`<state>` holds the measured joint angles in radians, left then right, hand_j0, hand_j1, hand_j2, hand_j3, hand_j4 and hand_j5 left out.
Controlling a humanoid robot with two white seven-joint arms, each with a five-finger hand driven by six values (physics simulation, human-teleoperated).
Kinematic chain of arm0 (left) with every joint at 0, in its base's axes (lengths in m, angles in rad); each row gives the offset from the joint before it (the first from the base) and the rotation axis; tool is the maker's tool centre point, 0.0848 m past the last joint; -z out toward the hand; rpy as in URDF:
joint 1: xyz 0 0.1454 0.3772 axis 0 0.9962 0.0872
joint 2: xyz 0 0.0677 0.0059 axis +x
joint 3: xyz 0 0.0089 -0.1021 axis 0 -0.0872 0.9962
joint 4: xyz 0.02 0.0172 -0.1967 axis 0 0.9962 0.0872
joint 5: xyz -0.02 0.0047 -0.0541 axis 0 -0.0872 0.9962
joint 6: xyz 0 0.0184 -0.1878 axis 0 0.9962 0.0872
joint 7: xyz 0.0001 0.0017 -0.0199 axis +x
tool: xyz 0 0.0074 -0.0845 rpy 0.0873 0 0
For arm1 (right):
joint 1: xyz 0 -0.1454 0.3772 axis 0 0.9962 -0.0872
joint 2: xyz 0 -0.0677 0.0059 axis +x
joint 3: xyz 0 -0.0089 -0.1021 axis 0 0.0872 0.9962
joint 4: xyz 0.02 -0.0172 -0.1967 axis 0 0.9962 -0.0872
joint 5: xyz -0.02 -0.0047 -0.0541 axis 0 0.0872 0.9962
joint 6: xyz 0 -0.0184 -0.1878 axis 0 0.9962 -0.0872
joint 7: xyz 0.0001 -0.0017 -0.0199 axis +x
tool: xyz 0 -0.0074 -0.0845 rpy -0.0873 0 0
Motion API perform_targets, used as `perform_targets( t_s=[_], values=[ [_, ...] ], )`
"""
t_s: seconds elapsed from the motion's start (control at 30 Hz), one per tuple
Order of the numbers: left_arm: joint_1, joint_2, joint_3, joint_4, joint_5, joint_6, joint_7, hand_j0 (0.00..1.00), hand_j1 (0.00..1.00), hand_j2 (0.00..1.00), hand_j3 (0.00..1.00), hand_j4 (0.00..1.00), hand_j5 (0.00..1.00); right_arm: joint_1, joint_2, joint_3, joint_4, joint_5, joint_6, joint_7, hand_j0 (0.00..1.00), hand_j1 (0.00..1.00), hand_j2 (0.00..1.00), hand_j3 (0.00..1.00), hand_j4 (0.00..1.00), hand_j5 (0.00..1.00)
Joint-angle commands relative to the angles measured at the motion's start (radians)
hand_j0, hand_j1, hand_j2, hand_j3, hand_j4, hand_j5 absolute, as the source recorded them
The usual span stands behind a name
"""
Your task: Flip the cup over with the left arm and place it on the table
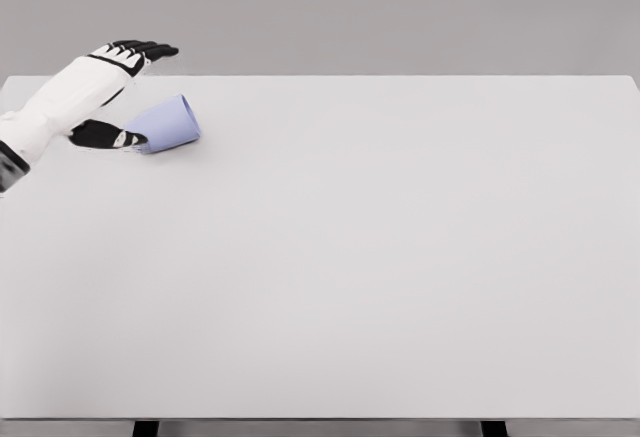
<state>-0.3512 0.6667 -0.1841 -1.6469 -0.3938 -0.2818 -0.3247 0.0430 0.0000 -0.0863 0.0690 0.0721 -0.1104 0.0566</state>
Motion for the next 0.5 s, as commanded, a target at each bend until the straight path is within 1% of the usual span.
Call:
perform_targets(
  t_s=[0.0,0.03,0.1,0.17,0.2,0.27,0.33,0.37,0.43,0.47],
  values=[
    [-0.012,0.02,-0.081,-0.007,0.108,0.199,0.001,1.0,1.0,1.0,1.0,1.0,1.0,0.0,0.0,0.0,0.0,0.0,0.0,0.0,1.0,1.0,1.0,1.0,1.0,1.0],
    [-0.052,0.021,-0.13,0.002,0.156,0.266,0.003,1.0,1.0,1.0,1.0,1.0,1.0,0.0,0.0,0.0,0.0,0.0,0.0,0.0,1.0,1.0,1.0,1.0,1.0,1.0],
    [-0.098,0.016,-0.189,0.05,0.266,0.363,0.004,1.0,1.0,1.0,1.0,1.0,1.0,0.0,0.0,0.0,0.0,0.0,0.0,0.0,1.0,1.0,1.0,1.0,1.0,1.0],
    [-0.111,0.016,-0.204,0.058,0.322,0.404,0.006,1.0,1.0,1.0,1.0,1.0,1.0,0.0,0.0,0.0,0.0,0.0,0.0,0.0,1.0,1.0,1.0,1.0,1.0,1.0],
    [-0.111,0.014,-0.206,0.056,0.323,0.406,0.006,1.0,1.0,1.0,1.0,1.0,1.0,0.0,0.0,-0.001,0.0,0.0,0.0,0.0,1.0,1.0,1.0,1.0,1.0,1.0],
    [-0.114,0.007,-0.21,0.045,0.323,0.498,0.007,1.0,1.0,1.0,1.0,1.0,1.0,0.0,0.0,0.0,0.0,0.0,0.0,0.0,1.0,1.0,1.0,1.0,1.0,1.0],
    [-0.115,-0.002,-0.21,0.053,0.323,0.51,0.007,1.0,1.0,1.0,1.0,1.0,1.0,0.0,0.0,-0.001,0.0,0.0,0.0,0.0,1.0,1.0,1.0,1.0,1.0,1.0],
    [-0.132,-0.007,-0.23,0.078,0.323,0.515,0.007,1.0,1.0,1.0,1.0,1.0,1.0,0.0,0.0,0.0,0.0,0.0,0.0,0.0,1.0,1.0,1.0,1.0,1.0,1.0],
    [-0.189,-0.022,-0.285,0.15,0.323,0.521,0.01,1.0,1.0,1.0,1.0,1.0,1.0,0.0,0.0,-0.001,0.0,0.0,0.0,0.0,1.0,1.0,1.0,1.0,1.0,1.0],
    [-0.196,-0.035,-0.287,0.186,0.323,0.523,0.012,1.0,1.0,1.0,1.0,1.0,1.0,0.0,0.0,0.0,0.0,0.0,0.0,0.0,1.0,1.0,1.0,1.0,1.0,1.0]
  ],
)
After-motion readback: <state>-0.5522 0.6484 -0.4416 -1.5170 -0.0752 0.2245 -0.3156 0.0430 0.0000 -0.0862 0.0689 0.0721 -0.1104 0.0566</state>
